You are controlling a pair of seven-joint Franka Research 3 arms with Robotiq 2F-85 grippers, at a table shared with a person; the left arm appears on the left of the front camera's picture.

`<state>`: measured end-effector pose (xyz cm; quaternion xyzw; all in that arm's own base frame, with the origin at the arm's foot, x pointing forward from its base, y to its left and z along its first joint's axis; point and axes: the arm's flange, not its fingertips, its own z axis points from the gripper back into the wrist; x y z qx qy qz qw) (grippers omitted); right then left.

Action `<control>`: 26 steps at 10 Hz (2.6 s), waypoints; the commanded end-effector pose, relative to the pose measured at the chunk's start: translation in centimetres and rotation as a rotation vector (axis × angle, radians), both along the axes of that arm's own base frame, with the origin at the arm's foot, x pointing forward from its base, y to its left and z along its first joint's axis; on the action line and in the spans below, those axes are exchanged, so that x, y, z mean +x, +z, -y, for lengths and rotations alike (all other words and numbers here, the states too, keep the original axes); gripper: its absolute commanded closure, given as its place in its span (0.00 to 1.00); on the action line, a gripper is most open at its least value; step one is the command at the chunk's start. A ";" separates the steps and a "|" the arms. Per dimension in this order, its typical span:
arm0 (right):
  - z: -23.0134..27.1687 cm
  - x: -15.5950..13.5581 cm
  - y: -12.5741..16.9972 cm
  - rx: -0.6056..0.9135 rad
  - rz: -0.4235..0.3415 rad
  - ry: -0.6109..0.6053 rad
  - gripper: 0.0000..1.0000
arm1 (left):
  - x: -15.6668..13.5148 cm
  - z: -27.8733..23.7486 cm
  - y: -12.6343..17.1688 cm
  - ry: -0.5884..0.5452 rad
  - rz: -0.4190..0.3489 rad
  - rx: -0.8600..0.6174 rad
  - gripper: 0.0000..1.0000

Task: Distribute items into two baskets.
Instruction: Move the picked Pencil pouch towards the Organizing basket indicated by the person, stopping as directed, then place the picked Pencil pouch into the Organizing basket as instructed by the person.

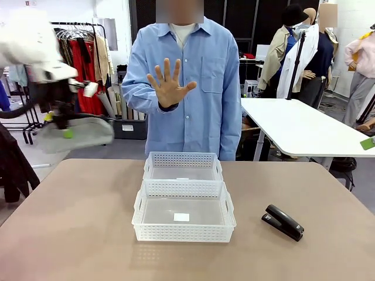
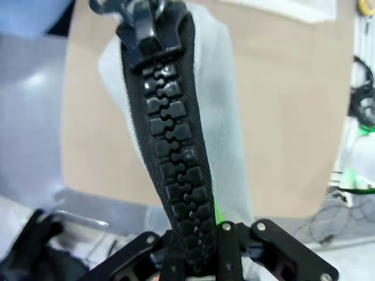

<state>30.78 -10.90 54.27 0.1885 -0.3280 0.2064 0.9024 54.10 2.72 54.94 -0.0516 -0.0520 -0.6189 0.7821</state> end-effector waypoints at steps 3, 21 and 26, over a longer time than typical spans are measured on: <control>-0.1 0.0 0.1 0.007 0.003 0.002 0.00 | -3.4 -3.4 -0.9 0.050 0.009 -0.057 1.00; -0.1 0.0 0.1 0.007 0.003 0.002 0.00 | -4.1 -5.8 -0.5 0.093 -0.012 -0.034 1.00; -0.1 0.0 0.1 0.007 0.003 0.002 0.00 | -4.1 -5.8 -0.5 0.093 -0.012 -0.034 1.00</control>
